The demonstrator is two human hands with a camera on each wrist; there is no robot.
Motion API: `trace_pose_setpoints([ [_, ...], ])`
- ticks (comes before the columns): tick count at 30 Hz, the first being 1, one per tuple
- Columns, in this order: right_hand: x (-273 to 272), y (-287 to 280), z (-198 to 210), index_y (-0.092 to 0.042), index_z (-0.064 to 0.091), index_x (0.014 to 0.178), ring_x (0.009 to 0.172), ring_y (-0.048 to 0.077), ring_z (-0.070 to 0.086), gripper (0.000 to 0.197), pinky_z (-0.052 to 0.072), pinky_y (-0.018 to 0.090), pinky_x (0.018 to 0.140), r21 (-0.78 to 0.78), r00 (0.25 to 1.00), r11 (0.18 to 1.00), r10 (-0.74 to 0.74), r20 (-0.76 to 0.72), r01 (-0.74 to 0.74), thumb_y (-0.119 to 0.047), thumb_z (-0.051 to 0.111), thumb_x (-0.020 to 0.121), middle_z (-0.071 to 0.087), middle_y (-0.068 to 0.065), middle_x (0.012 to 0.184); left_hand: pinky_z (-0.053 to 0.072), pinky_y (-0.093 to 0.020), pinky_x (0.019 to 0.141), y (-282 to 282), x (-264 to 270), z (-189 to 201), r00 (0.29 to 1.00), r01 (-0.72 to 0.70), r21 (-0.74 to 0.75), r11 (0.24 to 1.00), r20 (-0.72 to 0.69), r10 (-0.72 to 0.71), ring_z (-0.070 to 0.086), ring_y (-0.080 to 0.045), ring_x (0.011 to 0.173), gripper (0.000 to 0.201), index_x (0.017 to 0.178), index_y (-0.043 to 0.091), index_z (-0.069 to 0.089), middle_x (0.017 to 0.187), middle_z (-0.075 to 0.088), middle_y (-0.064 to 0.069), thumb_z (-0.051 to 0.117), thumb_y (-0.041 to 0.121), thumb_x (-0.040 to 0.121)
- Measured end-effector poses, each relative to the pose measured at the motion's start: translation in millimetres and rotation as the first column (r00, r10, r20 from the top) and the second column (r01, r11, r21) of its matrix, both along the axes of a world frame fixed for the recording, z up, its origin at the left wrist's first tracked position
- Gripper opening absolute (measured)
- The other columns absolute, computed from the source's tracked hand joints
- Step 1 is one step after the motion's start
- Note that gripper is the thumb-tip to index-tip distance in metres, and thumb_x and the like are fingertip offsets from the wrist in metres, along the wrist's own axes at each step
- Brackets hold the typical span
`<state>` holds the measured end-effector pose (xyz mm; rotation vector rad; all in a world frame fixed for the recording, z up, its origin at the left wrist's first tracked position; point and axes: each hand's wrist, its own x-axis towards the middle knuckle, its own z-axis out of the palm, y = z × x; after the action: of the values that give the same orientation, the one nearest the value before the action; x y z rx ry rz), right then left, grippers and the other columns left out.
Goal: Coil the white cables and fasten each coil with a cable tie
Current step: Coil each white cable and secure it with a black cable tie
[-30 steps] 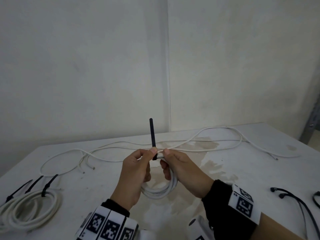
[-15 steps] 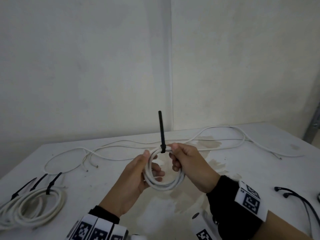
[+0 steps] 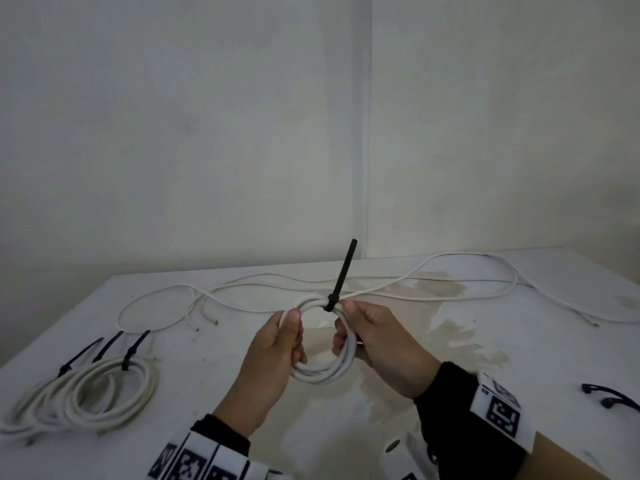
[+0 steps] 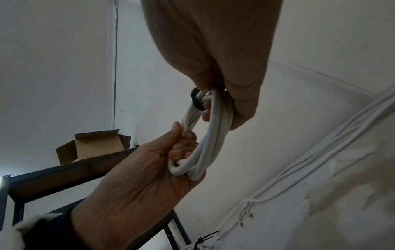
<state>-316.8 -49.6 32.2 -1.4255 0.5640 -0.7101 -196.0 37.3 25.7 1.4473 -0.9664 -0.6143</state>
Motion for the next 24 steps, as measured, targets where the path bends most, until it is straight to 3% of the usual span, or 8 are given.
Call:
trace_pose_setpoints([
  [3,16.9,3.4,-3.1,-0.009,0.051,0.070,0.060,0.012,0.051,0.036,0.046,0.017,0.058,-0.038,0.999,0.999,-0.030,-0.019,0.030,-0.021,0.035,0.100,0.048,0.003,0.064,0.043,-0.030,0.072,11.3,13.0,-3.1,0.999,-0.037,0.023,0.999,0.005,0.037,0.050,-0.009,0.062,0.033,0.078,0.011,0.054,0.065,0.048,0.001,0.034,0.028,0.098],
  [6,34.5,6.3,-5.1,0.001,0.057,0.083,0.060,0.012,0.049,0.034,0.046,0.015,0.056,-0.022,1.000,0.999,-0.026,-0.018,0.025,-0.017,0.034,0.100,0.045,0.002,0.064,0.051,-0.022,0.074,25.6,35.2,-0.4,0.993,-0.050,0.054,0.997,-0.103,0.055,0.060,-0.014,0.080,0.019,0.095,0.017,0.061,0.081,0.064,-0.002,0.043,0.019,0.096],
  [10,58.8,14.2,-9.3,-0.006,0.055,0.076,0.058,0.012,0.051,0.034,0.047,0.015,0.054,0.014,1.000,1.000,-0.014,-0.020,0.014,-0.017,0.033,0.100,0.044,0.004,0.067,0.056,-0.020,0.072,42.5,62.1,0.0,0.997,-0.025,0.095,0.995,-0.070,0.032,0.066,-0.012,0.078,0.019,0.107,0.009,0.063,0.085,0.070,-0.006,0.051,0.007,0.092],
  [13,76.7,21.5,-9.4,-0.012,0.056,0.075,0.061,0.014,0.054,0.034,0.051,0.016,0.057,0.041,0.999,0.999,0.006,-0.038,-0.004,-0.018,0.034,0.100,0.045,0.006,0.069,0.056,-0.020,0.070,50.5,73.9,-5.5,0.996,-0.090,0.085,0.992,0.002,0.090,0.066,-0.011,0.072,0.016,0.094,0.010,0.067,0.077,0.070,-0.003,0.052,0.006,0.092],
  [16,91.0,29.2,-7.4,-0.014,0.062,0.083,0.075,0.015,0.060,0.032,0.053,0.027,0.075,0.048,0.994,0.996,0.084,-0.075,-0.080,-0.023,0.036,0.099,0.057,0.006,0.078,0.054,-0.029,0.072,57.6,90.0,-11.7,0.972,-0.184,0.087,0.979,0.168,0.167,0.066,-0.016,0.070,0.021,0.079,0.015,0.067,0.063,0.068,0.006,0.051,0.011,0.093],
  [18,101.1,34.3,-8.2,-0.028,0.062,0.089,0.090,0.011,0.060,0.030,0.049,0.032,0.088,-0.028,0.986,0.993,0.114,-0.118,-0.118,-0.027,0.034,0.100,0.064,-0.002,0.092,0.053,-0.031,0.069,62.9,102.5,-15.3,0.947,-0.223,0.088,0.971,0.255,0.194,0.065,-0.018,0.069,0.023,0.075,0.013,0.066,0.061,0.067,0.007,0.051,0.014,0.093],
  [21,117.1,44.3,-7.9,-0.044,0.055,0.098,0.111,0.005,0.054,0.026,0.040,0.025,0.098,-0.148,0.966,0.966,0.182,-0.186,-0.210,-0.030,0.034,0.099,0.060,-0.016,0.109,0.047,-0.021,0.061,72.7,119.7,-18.2,0.917,-0.271,0.081,0.959,0.323,0.232,0.060,-0.006,0.061,0.026,0.071,0.015,0.062,0.063,0.064,0.001,0.050,0.013,0.094],
  [24,131.3,50.3,-10.6,-0.029,0.038,0.137,0.128,0.003,0.038,0.041,0.028,0.029,0.113,-0.166,0.927,0.938,0.251,-0.280,-0.304,-0.037,0.036,0.097,0.044,-0.015,0.135,0.041,-0.011,0.055,84.4,136.8,-19.6,0.893,-0.332,0.089,0.939,0.352,0.282,0.058,0.002,0.056,0.029,0.067,0.017,0.058,0.060,0.060,0.004,0.049,0.010,0.094],
])
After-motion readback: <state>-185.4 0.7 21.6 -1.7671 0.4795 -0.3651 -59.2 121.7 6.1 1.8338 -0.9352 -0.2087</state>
